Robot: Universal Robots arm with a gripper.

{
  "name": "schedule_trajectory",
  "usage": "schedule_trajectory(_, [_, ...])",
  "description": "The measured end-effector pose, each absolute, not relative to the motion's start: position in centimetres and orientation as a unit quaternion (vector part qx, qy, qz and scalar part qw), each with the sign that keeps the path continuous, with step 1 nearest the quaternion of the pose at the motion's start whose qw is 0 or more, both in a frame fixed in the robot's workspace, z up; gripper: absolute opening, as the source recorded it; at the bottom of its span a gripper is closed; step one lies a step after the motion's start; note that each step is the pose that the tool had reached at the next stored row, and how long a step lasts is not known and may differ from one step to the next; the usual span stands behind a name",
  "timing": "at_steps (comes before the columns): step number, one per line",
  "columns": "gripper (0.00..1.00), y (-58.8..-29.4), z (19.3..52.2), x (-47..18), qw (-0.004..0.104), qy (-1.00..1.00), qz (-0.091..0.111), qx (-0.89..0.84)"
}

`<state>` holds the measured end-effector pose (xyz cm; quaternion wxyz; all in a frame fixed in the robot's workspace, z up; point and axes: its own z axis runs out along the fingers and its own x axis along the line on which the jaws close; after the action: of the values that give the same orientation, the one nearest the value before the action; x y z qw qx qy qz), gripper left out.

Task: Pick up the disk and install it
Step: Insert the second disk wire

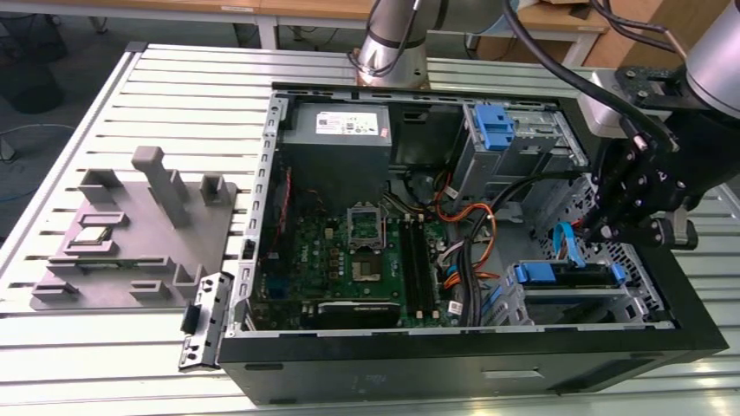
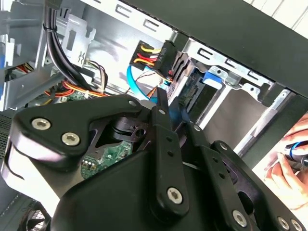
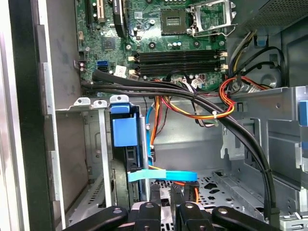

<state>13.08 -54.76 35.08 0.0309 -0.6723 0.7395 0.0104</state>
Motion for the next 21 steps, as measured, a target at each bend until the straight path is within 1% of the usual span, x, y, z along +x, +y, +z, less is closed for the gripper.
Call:
schedule_trajectory(11, [0.24, -53.3, 35.1, 13.4, 0.031, 0.739, 0.010, -0.672])
schedule_trajectory(21, [0.24, -53.1, 35.7, 13.9, 0.029, 0.739, 0.012, -0.672])
